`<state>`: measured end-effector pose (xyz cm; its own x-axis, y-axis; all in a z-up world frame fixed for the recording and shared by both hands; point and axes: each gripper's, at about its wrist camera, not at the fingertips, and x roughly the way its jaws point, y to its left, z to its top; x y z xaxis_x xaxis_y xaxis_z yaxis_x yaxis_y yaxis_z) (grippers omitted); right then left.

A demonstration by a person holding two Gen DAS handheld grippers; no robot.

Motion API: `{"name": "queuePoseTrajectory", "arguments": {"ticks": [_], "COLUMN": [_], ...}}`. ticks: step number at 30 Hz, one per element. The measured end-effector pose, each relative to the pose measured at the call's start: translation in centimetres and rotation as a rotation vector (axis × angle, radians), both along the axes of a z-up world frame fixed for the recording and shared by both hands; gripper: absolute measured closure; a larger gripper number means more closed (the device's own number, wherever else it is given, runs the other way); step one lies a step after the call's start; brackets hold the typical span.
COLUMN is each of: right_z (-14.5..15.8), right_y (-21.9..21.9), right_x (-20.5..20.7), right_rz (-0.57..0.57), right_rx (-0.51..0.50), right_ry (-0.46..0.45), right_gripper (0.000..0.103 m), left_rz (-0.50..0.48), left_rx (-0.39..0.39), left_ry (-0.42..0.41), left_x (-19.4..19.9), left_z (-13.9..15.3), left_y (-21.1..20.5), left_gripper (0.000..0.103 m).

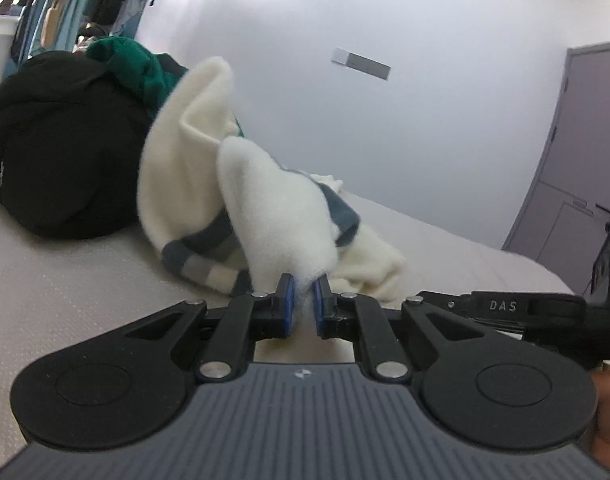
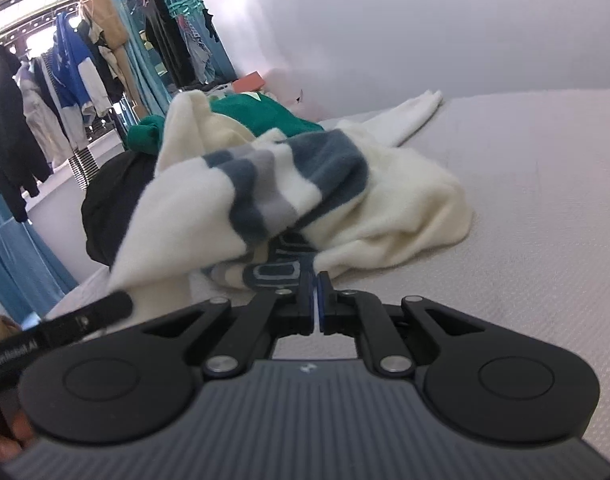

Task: Fold large clothes

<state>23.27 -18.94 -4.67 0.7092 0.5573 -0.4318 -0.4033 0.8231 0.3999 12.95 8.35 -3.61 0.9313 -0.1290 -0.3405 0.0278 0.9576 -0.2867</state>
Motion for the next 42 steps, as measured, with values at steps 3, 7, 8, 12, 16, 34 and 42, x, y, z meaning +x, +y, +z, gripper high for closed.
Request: {"name": "queuePoseTrajectory", "arguments": {"ticks": [3, 7, 8, 12, 16, 34, 42], "right_z": [-0.7, -1.2, -1.3, -1.3, -1.4, 3.4, 6.6], "right_y": [-0.2, -1.0, -1.2, -1.5, -0.2, -1.3, -10.2], "right_x": [0.6, 1.7, 2.1, 2.7, 3.7, -0.6, -6.0], "right_rz": [-0.003, 0.012, 0.017, 0.065, 0.166, 0.161, -0.147], "right_rx": [0.019, 0.135, 0.192, 0.359, 0.405, 0.347, 0.251], "right_ry": [0.038, 0.109, 0.134, 0.162, 0.233, 0.189, 0.034], "right_gripper": [0.096, 0.078, 0.065, 0.014, 0.013, 0.078, 0.079], "left_rz": [-0.033, -0.139, -0.162, -0.266, -0.382, -0.672, -0.624], "left_rx": [-0.064, -0.143, -0.152, -0.159, -0.199, -0.297, -0.242], "left_ry": [0.034, 0.081, 0.091, 0.108, 0.117, -0.035, -0.076], "left_x": [0.9, 2.4, 2.7, 3.5, 4.0, 2.2, -1.3], "left_z": [-0.5, -1.9, -2.2, -3.1, -3.8, -3.4, -2.0], "left_y": [0.4, 0.5, 0.2, -1.1, -1.8, -3.1, -3.3], "left_gripper": [0.090, 0.090, 0.090, 0.091, 0.091, 0.086, 0.055]}}
